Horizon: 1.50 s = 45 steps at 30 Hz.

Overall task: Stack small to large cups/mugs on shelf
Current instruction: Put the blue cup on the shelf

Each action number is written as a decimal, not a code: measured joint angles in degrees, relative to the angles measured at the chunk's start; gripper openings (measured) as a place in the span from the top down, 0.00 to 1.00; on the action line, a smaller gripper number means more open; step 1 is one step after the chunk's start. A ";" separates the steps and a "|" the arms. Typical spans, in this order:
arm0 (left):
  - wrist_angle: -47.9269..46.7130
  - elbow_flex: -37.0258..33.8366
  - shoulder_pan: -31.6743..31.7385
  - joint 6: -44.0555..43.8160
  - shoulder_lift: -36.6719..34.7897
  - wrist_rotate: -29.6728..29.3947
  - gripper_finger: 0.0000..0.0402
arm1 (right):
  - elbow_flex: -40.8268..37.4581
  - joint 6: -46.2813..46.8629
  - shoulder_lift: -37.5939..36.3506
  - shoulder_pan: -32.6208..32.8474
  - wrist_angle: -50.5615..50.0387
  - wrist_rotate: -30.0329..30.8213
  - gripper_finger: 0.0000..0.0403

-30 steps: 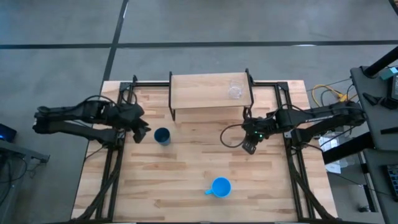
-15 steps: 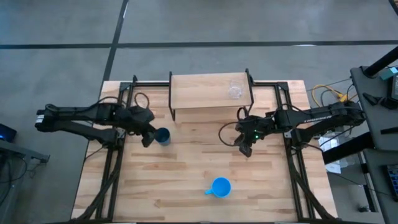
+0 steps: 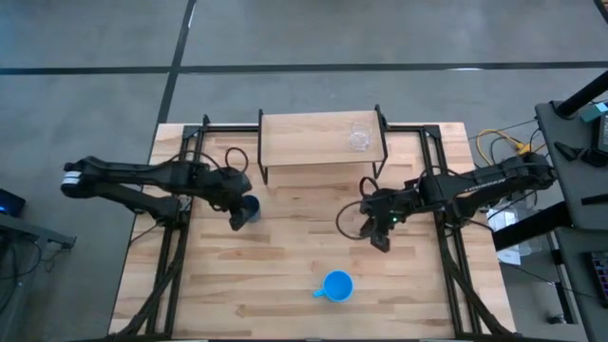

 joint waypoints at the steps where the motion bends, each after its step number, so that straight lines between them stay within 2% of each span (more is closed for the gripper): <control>1: 0.28 -0.07 0.00 -0.19 0.51 0.09 0.67 | 0.00 0.00 0.00 0.40 -0.01 0.02 0.83; 6: 0.29 -0.31 0.00 -0.33 3.70 1.86 0.67 | 0.00 -0.07 0.62 1.85 -0.19 3.50 0.83; 20: 0.19 -0.17 0.00 -2.30 12.95 1.84 0.67 | 0.00 0.20 3.57 1.85 -0.14 4.04 0.83; 27: 0.01 2.08 0.00 -2.34 11.31 0.73 0.67 | 0.02 0.22 3.82 1.85 -0.05 4.04 0.83; 35: -3.60 4.33 0.04 -2.54 8.21 -3.99 0.67 | 0.02 -0.02 3.82 1.85 0.10 4.04 0.83; 39: -7.55 3.92 0.04 -3.31 8.48 -5.52 0.67 | 0.02 -0.04 3.82 1.85 0.23 4.04 0.83; 45: -8.60 3.67 0.13 -3.30 10.23 -6.71 0.67 | 0.02 -0.07 3.82 1.85 0.27 4.04 0.83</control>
